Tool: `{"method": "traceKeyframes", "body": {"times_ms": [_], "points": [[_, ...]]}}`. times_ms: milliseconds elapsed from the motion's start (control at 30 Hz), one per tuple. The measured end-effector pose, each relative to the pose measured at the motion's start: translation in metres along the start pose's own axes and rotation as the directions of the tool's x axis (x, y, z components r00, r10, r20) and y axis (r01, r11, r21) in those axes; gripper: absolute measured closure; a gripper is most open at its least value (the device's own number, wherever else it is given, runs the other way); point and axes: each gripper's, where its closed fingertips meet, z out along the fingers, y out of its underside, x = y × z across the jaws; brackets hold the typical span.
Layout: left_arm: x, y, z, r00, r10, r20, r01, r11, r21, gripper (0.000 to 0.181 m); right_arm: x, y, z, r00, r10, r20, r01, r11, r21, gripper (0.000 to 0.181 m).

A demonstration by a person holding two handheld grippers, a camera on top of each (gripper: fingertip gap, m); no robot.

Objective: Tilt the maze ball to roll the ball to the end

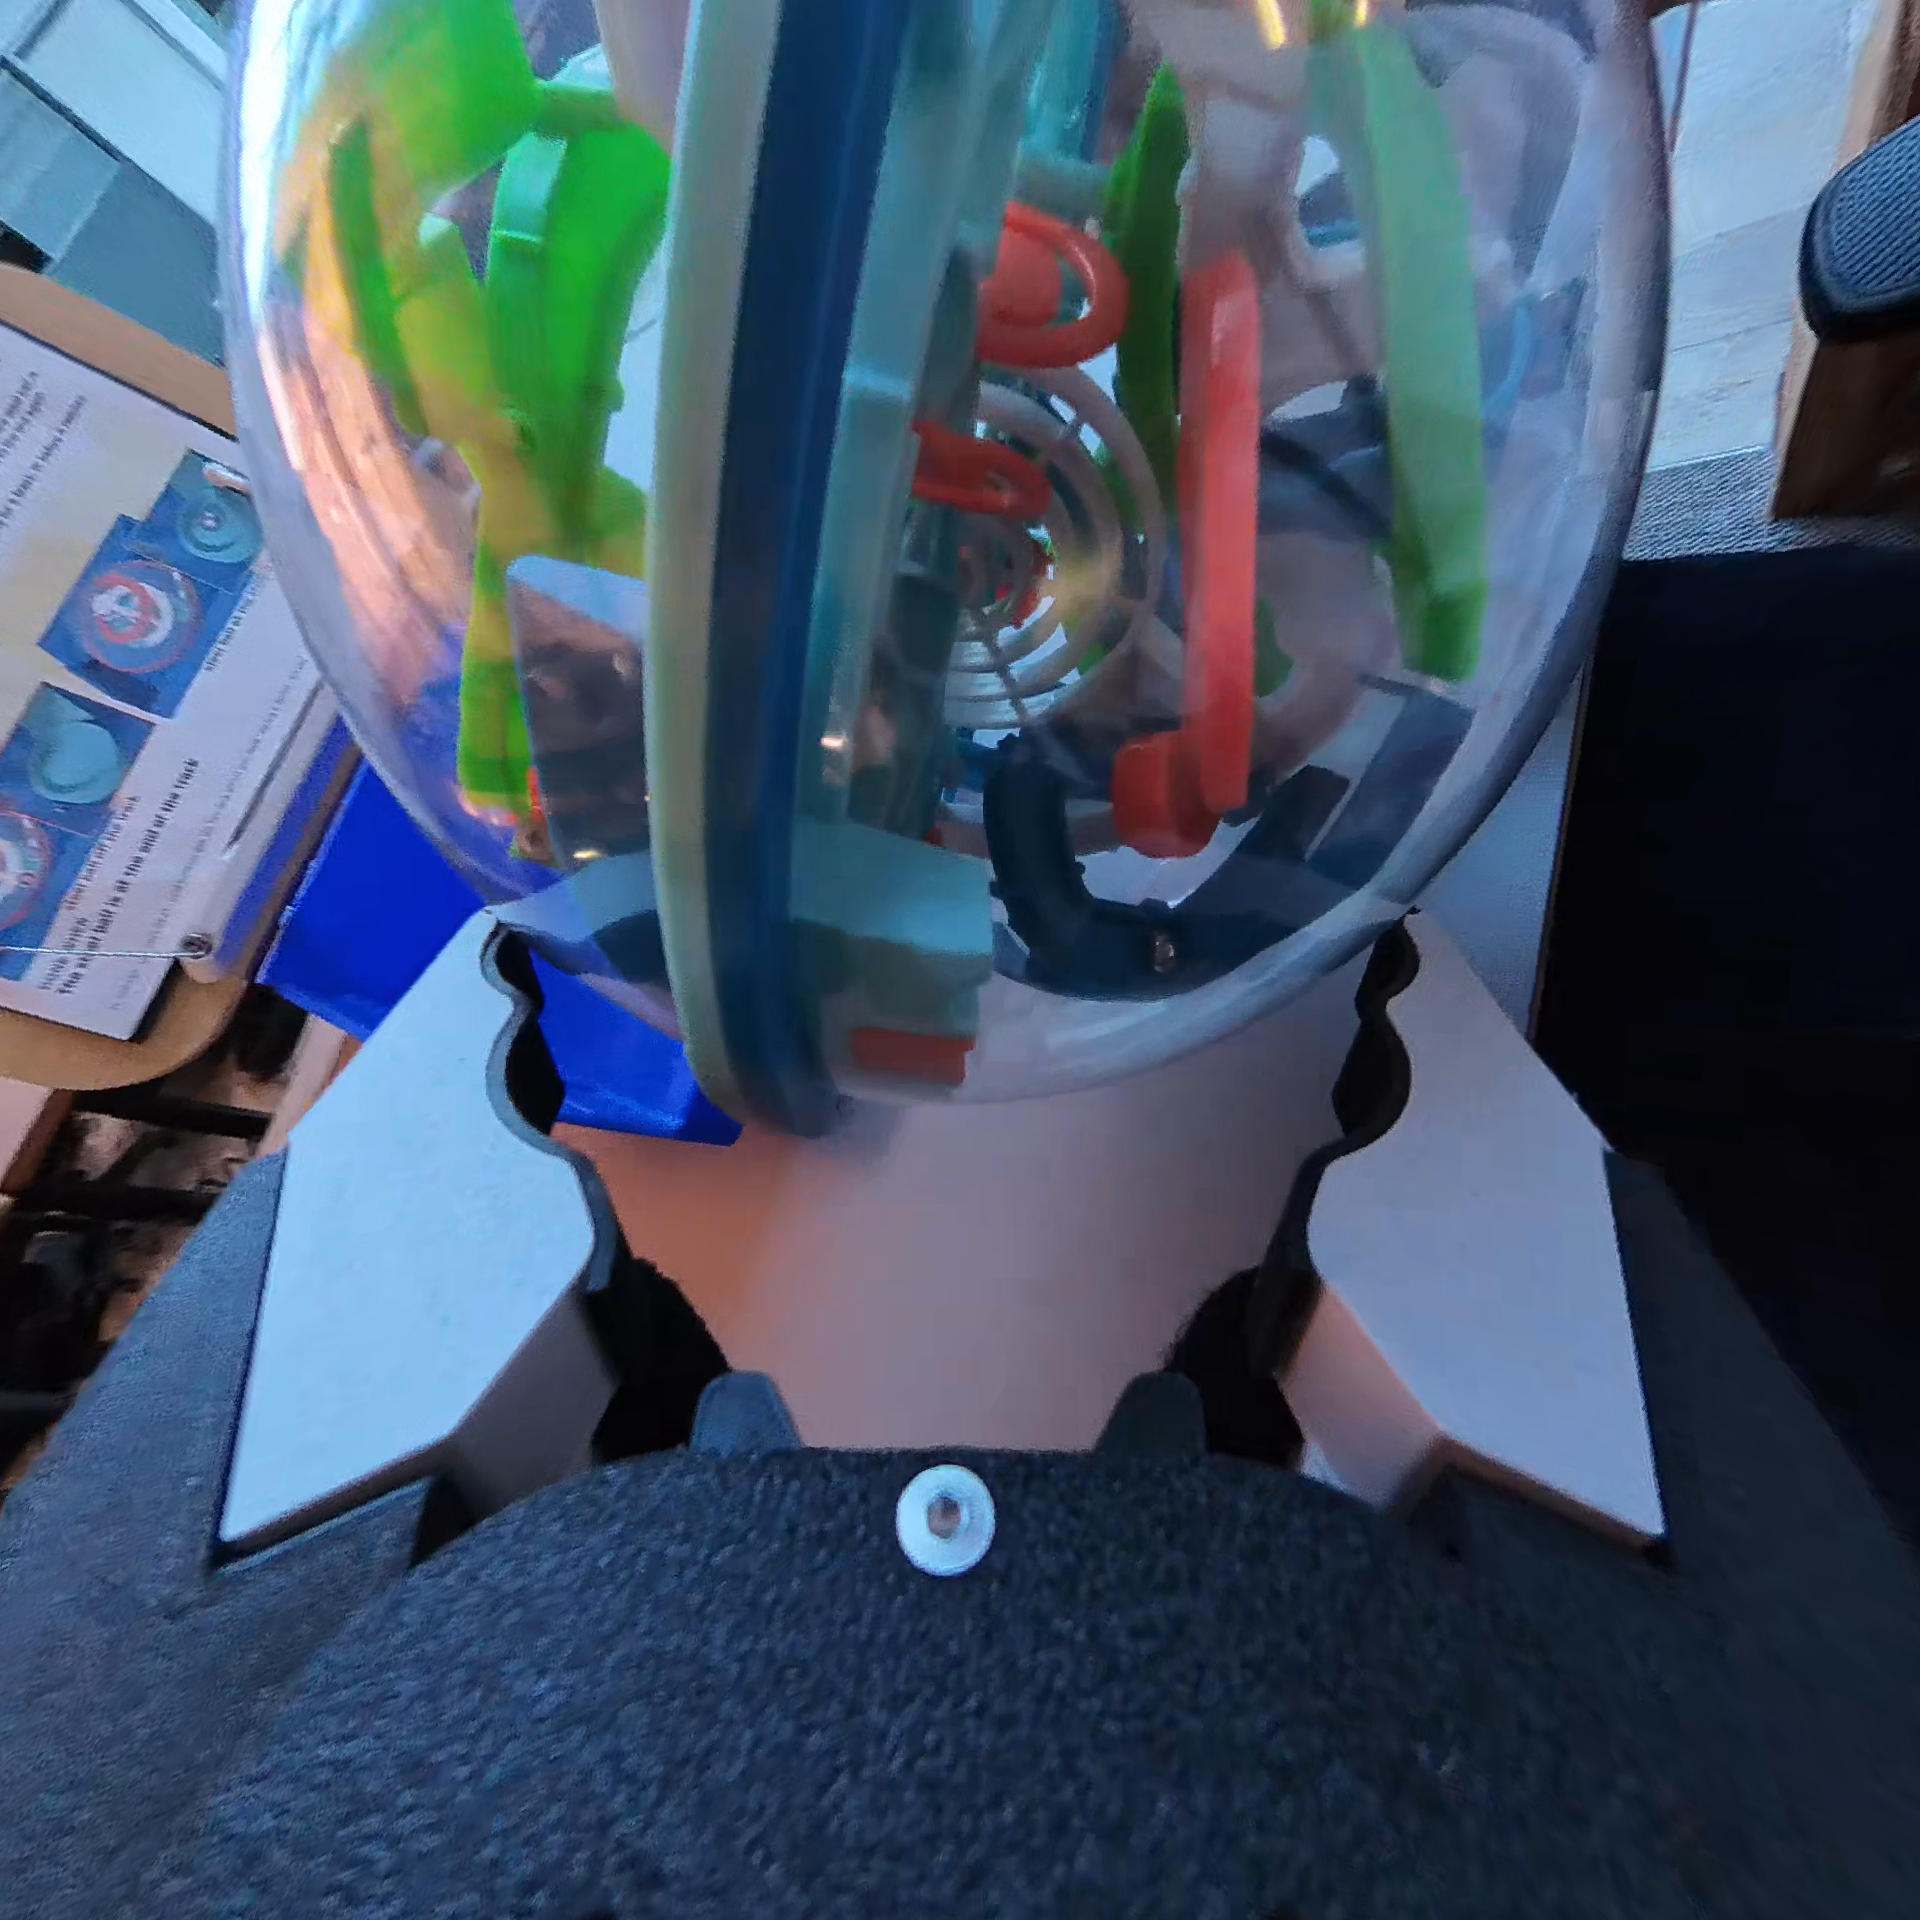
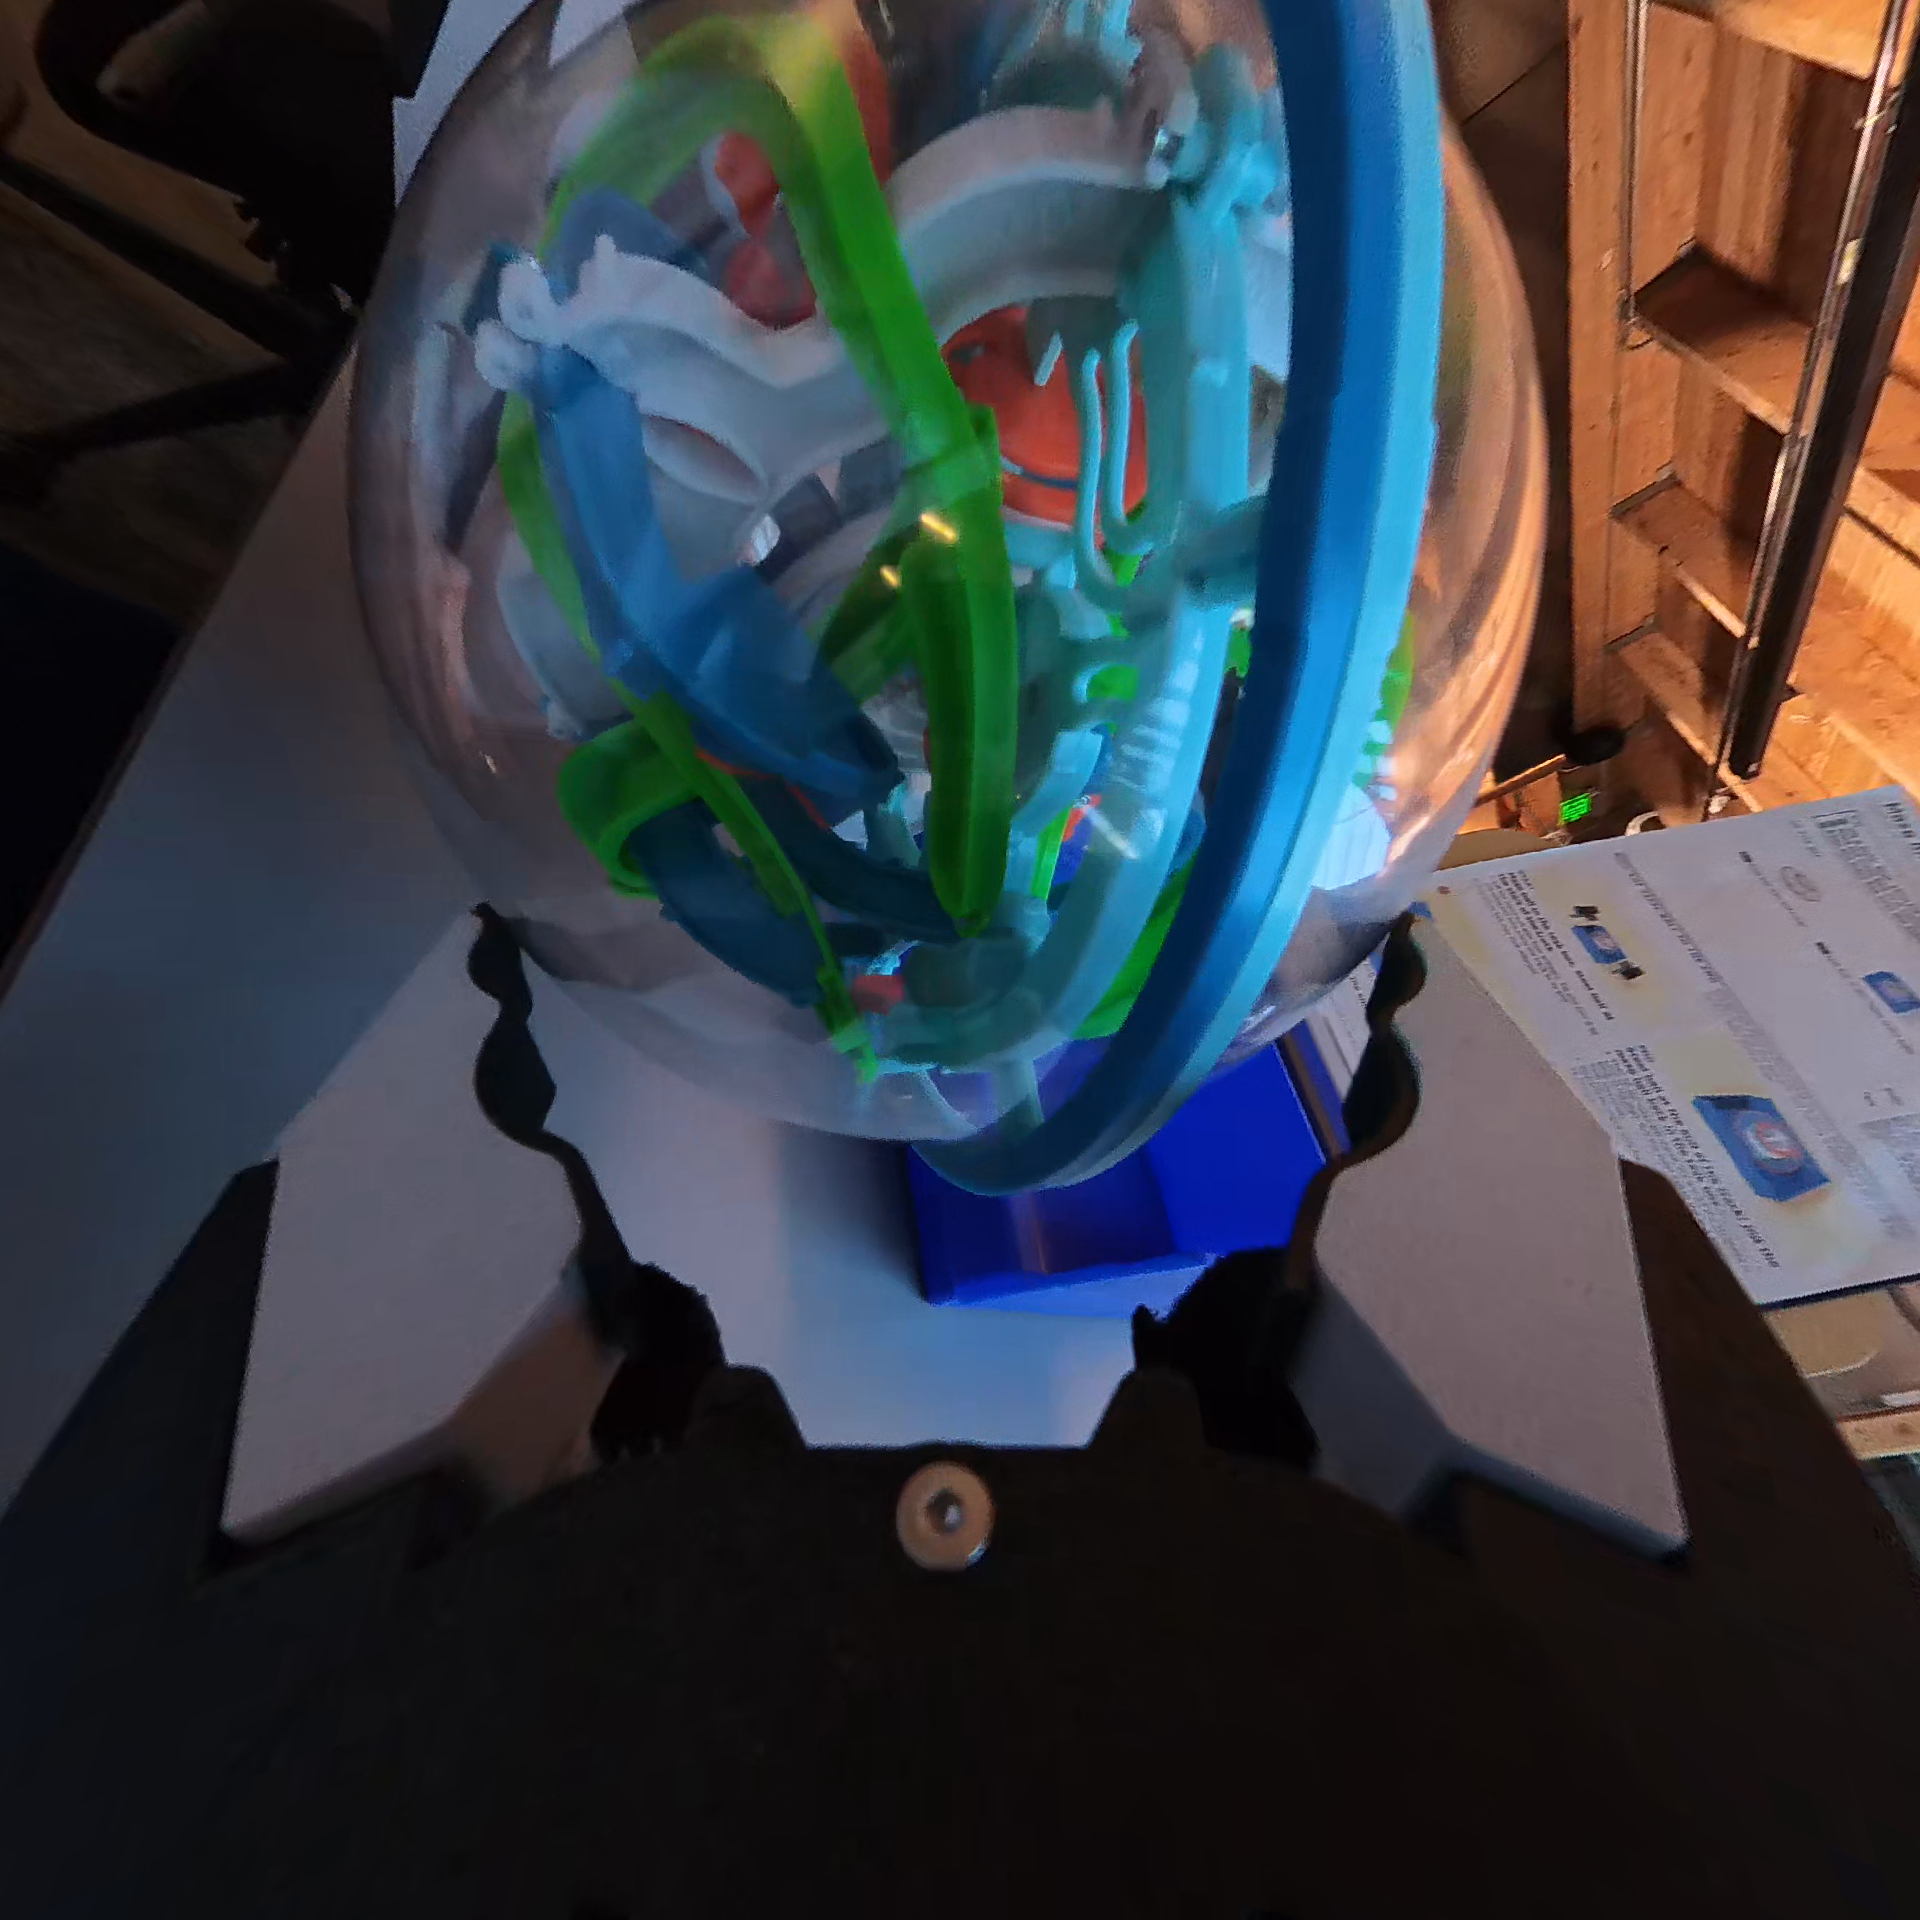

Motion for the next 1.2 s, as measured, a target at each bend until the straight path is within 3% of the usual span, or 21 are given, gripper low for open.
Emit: {"method": "traceKeyframes", "body": {"times_ms": [267, 533, 933, 1200], "points": [[-0.009, -0.018, -0.015, 0.973, 0.182, 0.146, -0.178, 0.983, -0.036, 0.031, 0.013, -0.009, -0.003, 0.982, -0.133, -0.134, 0.136, 0.991, 0.015, 0.028], [-0.011, -0.029, -0.021, 0.937, 0.270, 0.222, -0.263, 0.963, -0.061, 0.031, 0.020, -0.015, -0.008, 0.955, -0.218, -0.202, 0.221, 0.975, -0.006, 0.028], [-0.015, -0.037, -0.024, 0.894, 0.329, 0.306, -0.325, 0.944, -0.063, 0.031, 0.029, -0.023, -0.014, 0.915, -0.321, -0.244, 0.318, 0.947, -0.051, 0.028], [-0.028, -0.029, -0.020, 0.853, 0.314, 0.418, -0.320, 0.946, -0.058, 0.032, 0.042, -0.031, -0.012, 0.843, -0.496, -0.211, 0.476, 0.868, -0.140, 0.028]]}}
